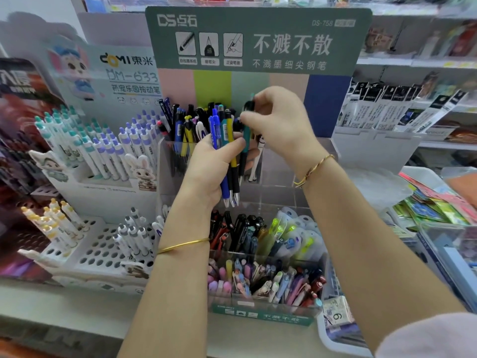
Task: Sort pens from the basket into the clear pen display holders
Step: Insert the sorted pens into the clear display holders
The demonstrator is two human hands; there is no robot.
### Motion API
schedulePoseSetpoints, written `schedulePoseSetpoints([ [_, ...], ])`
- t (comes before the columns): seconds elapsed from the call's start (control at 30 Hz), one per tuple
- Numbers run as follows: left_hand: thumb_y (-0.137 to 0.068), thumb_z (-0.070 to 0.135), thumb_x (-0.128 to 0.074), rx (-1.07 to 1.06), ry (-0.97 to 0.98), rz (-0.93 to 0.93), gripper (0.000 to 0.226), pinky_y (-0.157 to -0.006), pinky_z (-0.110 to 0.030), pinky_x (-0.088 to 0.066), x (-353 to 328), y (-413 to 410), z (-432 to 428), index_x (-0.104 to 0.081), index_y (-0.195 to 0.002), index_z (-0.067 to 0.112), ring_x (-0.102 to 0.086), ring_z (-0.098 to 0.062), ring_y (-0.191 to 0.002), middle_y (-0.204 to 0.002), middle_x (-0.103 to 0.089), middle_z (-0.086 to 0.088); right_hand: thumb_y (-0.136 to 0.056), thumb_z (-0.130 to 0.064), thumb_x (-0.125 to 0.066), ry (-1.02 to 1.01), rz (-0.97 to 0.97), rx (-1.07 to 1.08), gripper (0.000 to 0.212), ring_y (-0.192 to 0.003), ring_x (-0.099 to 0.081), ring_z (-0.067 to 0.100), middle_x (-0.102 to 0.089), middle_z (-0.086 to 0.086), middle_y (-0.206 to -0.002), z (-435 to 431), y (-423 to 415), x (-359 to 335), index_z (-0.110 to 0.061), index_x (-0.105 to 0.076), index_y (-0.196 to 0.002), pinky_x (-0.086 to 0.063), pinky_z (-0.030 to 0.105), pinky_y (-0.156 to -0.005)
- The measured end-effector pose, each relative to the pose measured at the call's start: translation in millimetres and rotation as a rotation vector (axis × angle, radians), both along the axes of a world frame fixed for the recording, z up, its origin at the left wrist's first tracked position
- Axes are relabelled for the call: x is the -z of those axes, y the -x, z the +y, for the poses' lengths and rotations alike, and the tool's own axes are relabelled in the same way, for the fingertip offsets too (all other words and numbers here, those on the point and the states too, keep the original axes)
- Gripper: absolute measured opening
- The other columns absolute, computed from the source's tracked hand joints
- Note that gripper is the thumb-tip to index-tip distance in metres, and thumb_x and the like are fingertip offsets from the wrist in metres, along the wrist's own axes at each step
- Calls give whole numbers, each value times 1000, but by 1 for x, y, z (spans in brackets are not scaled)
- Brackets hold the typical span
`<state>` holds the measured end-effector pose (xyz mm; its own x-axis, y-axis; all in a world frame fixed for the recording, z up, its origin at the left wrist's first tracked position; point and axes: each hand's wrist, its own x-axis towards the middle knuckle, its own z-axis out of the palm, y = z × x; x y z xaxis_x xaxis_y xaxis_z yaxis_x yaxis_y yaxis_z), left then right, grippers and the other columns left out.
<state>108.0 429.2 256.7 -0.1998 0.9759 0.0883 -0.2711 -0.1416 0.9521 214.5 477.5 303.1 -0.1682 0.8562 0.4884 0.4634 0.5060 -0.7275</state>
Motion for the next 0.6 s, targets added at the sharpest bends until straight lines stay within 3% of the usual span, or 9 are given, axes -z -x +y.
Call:
schedulePoseSetpoints([
  [0.13, -95, 4, -55, -84, 80, -29, 9, -80, -41, -57, 4, 8, 5, -54, -92, 13, -70, -21, -81, -86, -69, -7, -87, -14, -64, -137, 253, 176, 12, -80, -56, 15, -50, -15, -76, 2, -4, -8, -14, -54, -92, -53, 41, -78],
  [0.23, -96, 5, -55, -88, 85, -3, 8, -69, -34, -58, 6, 11, 3, -53, -92, 12, -65, -19, -76, -81, -63, -6, -88, -14, -63, -229, 257, 236, 14, -78, -50, 11, -45, -19, -74, 1, -3, -8, -9, -57, -99, -45, 25, -73],
  [0.3, -96, 5, -54, -77, 76, -12, 7, -58, -27, -54, 5, 11, 2, -51, -93, 10, -60, -14, -62, -75, -59, -5, -88, -15, -64, -252, 159, 257, 17, -79, -48, 11, -48, -15, -75, 2, 0, -6, -8, -58, -102, -34, 18, -69],
  [0.4, -97, 7, -55, -73, 60, -21, 6, -48, -21, -48, 4, 11, 2, -52, -93, 10, -53, -7, -50, -71, -59, -4, -88, -23, -65, -229, -81, 278, 20, -88, -52, 16, -60, -4, -93, 10, 5, -1, -12, -60, -103, -35, 22, -72],
  [0.5, -97, 7, -54, -41, 46, -28, 6, -49, -21, -47, 5, 11, 1, -54, -93, 11, -51, -7, -51, -72, -58, -3, -86, -36, -66, -230, -341, 329, 29, -110, -49, 24, -57, 2, -114, 18, 11, -3, -18, -64, -108, -37, 30, -83],
  [0.6, -97, 6, -54, 3, 36, -56, 4, -52, -22, -48, 5, 13, 0, -55, -95, 10, -53, -7, -52, -70, -59, -1, -83, -42, -69, -159, -555, 344, 36, -119, -41, 30, -48, 8, -124, 23, 13, -10, -19, -64, -111, -39, 37, -91],
])
